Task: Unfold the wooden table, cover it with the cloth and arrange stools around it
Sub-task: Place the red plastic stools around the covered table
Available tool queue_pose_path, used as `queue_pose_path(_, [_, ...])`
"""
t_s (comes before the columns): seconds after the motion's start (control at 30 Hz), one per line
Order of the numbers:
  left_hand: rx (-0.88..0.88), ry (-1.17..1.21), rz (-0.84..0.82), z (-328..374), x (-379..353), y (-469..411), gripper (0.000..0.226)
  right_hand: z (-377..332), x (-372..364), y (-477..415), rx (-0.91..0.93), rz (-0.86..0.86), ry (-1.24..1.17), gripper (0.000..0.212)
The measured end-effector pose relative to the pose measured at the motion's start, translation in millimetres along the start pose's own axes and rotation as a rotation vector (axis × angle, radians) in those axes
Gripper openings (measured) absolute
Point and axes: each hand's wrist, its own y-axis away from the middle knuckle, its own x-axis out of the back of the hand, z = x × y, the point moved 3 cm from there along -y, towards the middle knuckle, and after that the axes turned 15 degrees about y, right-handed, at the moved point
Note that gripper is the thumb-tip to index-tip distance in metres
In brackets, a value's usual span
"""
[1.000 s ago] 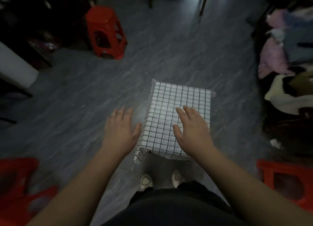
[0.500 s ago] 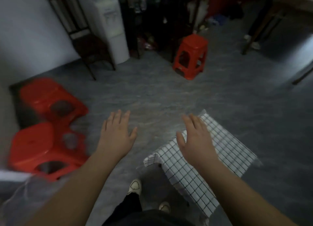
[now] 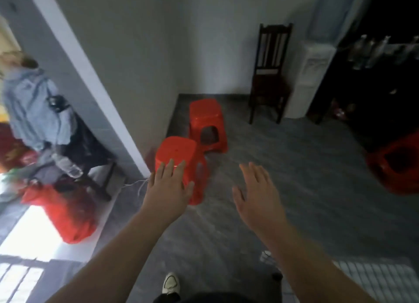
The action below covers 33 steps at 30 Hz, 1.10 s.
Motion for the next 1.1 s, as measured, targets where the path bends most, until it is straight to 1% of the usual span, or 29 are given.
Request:
queue_pose_path(0.13, [0.1, 0.028, 0.032, -71.8, 28.6, -12.4, 0.08, -72.9, -27.0, -38.5, 0.121, -0.007, 0.018, 0.065])
queue_pose_path(0.27, [0.159, 0.059, 0.071, -150.9, 60.5, -39.7, 0.067, -152.1, -59.6, -88.4, 0.199, -0.03, 0.039, 0.066])
queue_pose_path(0.37, [0.181, 0.062, 0.079, -212.4, 87.3, -69.4, 0.068, -213.1, -84.9, -132.6, 0.212, -0.046, 0.052, 0.066])
queue_pose_path(0.47, [0.162, 0.046, 0.029, -262.0, 107.1, -105.6, 0.068, -262.9, -103.9, -172.1, 0.172, -0.055, 0.042, 0.063])
queue_pose_path(0.53, [0.154, 0.061, -0.007, -283.1, 116.4, -132.3, 0.067, -283.2, -114.5, -192.5, 0.155, -0.066, 0.06, 0.062])
queue_pose_path(0.63, [0.152, 0.093, -0.037, -298.4, 123.4, -173.4, 0.068, -292.9, -127.0, -216.4, 0.089, -0.092, 0.073, 0.062])
queue_pose_path(0.77, [0.089, 0.103, -0.073, -299.5, 115.9, -237.5, 0.067, -282.9, -142.7, -255.9, 0.02, -0.118, 0.1, 0.062])
queue_pose_path(0.97, [0.043, 0.11, -0.136, -297.5, 76.6, -344.9, 0.069, -256.1, -180.4, -333.7, -0.057, -0.171, 0.086, 0.063])
queue_pose_path(1.1, [0.052, 0.107, -0.165, -302.3, 39.4, -419.5, 0.067, -235.1, -236.4, -399.6, -0.105, -0.243, 0.042, 0.064])
